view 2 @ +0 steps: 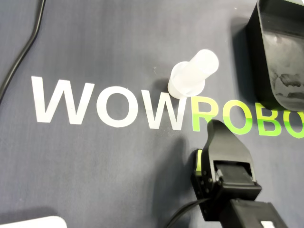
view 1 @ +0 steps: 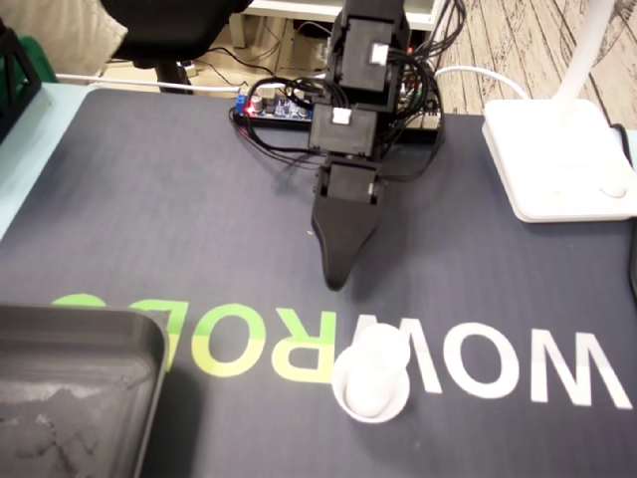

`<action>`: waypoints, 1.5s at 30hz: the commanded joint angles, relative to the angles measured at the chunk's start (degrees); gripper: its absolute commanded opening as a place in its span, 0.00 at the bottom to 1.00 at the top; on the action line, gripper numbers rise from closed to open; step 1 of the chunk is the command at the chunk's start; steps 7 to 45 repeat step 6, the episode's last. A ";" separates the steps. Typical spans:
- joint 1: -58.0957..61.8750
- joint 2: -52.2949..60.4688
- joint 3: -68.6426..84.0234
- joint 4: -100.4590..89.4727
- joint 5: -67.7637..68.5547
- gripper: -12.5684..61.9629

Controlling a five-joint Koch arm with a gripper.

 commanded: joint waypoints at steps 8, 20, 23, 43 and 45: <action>0.00 4.48 2.37 -1.05 -0.18 0.62; 0.00 4.48 2.37 -1.05 -0.18 0.62; 0.00 4.48 2.37 -1.05 -0.18 0.62; 0.00 4.48 2.37 -1.05 -0.18 0.62; 0.00 4.48 2.37 -1.05 -0.18 0.62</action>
